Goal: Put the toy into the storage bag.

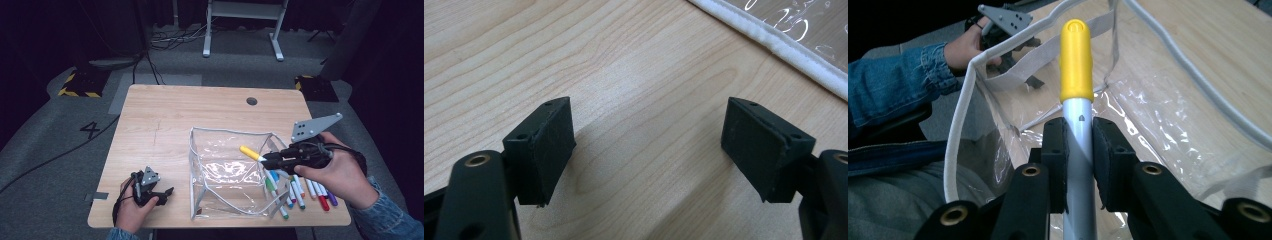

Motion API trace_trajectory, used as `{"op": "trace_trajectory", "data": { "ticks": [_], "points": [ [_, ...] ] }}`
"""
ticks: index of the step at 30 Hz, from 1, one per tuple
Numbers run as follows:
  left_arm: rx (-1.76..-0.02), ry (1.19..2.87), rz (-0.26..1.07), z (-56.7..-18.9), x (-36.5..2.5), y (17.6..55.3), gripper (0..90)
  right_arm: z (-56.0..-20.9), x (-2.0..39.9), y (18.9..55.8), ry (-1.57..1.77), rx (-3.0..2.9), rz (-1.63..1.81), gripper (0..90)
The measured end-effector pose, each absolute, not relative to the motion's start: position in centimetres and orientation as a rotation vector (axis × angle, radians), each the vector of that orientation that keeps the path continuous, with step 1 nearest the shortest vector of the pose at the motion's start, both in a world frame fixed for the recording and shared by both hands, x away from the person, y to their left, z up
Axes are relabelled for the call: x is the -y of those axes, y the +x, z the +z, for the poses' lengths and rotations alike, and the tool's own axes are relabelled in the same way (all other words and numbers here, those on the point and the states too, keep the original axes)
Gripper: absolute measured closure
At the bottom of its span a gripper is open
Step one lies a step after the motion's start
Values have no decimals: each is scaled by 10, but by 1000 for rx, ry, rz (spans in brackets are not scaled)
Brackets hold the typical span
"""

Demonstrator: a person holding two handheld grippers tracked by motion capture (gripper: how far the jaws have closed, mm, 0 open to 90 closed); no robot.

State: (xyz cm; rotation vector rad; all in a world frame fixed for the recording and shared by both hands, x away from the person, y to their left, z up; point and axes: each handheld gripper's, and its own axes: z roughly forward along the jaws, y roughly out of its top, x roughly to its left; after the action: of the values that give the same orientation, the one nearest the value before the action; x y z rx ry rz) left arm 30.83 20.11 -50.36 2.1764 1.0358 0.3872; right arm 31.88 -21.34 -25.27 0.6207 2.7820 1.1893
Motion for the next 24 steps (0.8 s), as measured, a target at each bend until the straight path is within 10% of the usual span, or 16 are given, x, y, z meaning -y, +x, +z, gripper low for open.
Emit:
{"op": "trace_trajectory", "data": {
  "ticks": [24],
  "points": [
    [-1038, 2176, 384, -504, -201, 308, 215, -286, 146, 337, 420, -2981, 908, 770]
  ]
}}
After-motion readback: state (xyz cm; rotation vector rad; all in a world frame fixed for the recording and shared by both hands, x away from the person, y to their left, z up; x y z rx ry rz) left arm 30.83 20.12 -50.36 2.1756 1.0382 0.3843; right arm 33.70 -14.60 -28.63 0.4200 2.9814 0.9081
